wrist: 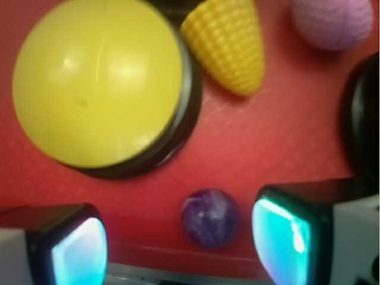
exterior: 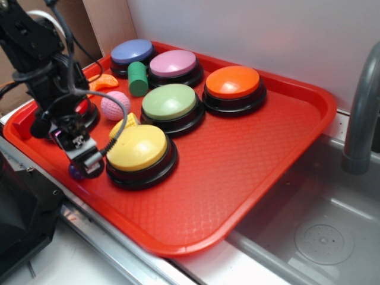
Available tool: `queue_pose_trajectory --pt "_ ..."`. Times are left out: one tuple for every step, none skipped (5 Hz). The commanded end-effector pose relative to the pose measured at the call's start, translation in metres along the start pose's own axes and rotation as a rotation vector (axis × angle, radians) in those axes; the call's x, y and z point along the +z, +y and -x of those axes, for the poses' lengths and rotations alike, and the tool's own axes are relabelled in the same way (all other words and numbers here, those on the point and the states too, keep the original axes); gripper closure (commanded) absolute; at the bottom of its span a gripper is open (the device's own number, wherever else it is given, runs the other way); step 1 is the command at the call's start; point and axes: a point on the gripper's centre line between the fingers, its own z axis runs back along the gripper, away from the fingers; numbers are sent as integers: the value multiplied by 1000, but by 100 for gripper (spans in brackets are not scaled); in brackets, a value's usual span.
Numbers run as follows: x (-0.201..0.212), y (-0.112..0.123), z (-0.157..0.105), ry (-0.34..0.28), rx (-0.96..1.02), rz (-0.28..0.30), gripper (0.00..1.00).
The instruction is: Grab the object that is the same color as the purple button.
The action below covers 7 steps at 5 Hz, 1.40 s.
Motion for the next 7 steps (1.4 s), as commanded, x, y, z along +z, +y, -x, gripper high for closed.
queue_pose_trajectory --pt "-13 11 4 22 -3 -39 0" --pt "-18 11 3 57 4 -81 0" --pt "-18 8 0 38 19 -101 100" --pt "-20 8 -1 37 26 -102 100" --pt "-15 6 -3 49 47 -98 100" --pt "16 -5 -15 43 94 -70 100" --pt "56 -15 -34 -9 91 -36 100"
